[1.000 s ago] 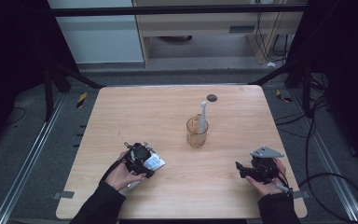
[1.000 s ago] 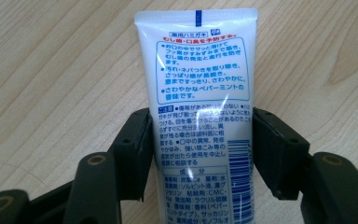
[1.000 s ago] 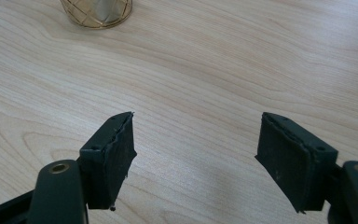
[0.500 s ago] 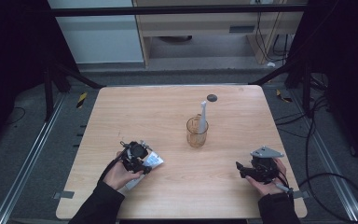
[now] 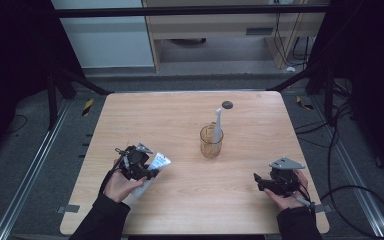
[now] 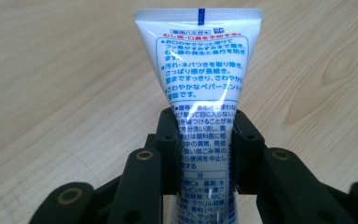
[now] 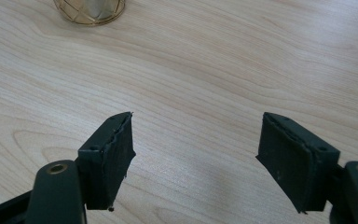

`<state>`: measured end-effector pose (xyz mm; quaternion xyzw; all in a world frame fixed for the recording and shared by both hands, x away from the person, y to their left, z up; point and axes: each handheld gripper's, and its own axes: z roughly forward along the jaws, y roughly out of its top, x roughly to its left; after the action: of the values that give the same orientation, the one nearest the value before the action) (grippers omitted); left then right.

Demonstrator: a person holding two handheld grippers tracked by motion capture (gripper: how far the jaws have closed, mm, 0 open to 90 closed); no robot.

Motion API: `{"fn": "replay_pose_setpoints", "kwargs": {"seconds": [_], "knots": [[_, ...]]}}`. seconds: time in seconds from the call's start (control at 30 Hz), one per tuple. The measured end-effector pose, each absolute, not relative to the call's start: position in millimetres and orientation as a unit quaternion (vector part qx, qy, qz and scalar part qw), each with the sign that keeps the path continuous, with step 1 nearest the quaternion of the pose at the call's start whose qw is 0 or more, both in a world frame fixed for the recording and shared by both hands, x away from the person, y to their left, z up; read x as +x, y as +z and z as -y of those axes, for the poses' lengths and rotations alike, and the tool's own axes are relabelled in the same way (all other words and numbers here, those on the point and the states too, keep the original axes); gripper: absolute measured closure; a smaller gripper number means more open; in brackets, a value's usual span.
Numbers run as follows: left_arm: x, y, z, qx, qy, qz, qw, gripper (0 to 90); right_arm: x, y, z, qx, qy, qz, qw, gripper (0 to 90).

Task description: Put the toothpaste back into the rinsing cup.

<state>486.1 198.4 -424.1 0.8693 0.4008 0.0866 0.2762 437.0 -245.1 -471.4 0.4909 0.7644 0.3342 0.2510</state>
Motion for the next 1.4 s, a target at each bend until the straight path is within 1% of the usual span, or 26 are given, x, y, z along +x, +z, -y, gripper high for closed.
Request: {"fn": "replay_pose_setpoints", "kwargs": {"seconds": [0.23,0.4,0.73,1.07,1.4], "knots": [[483.4,-403.6,-202.1,0.842,0.139,-0.408,0.324,68.8,437.0,-471.3,245.9,0.494,0.332,-0.762,0.257,25.7],[487.0,-393.9,-204.0,0.824,0.165,-0.413,0.352,68.8,437.1,-472.0,244.6,0.493,0.332,-0.762,0.256,25.5],[504.7,-377.1,-189.0,0.788,0.210,-0.418,0.399,68.9,438.0,-473.2,245.0,0.495,0.339,-0.758,0.257,24.2],[522.2,-362.4,-161.9,0.754,0.232,-0.415,0.454,68.9,438.1,-474.6,243.9,0.497,0.343,-0.756,0.254,23.7],[539.0,-362.8,-134.5,0.728,0.245,-0.412,0.490,68.8,439.4,-476.7,243.9,0.498,0.341,-0.756,0.254,23.1]]}}
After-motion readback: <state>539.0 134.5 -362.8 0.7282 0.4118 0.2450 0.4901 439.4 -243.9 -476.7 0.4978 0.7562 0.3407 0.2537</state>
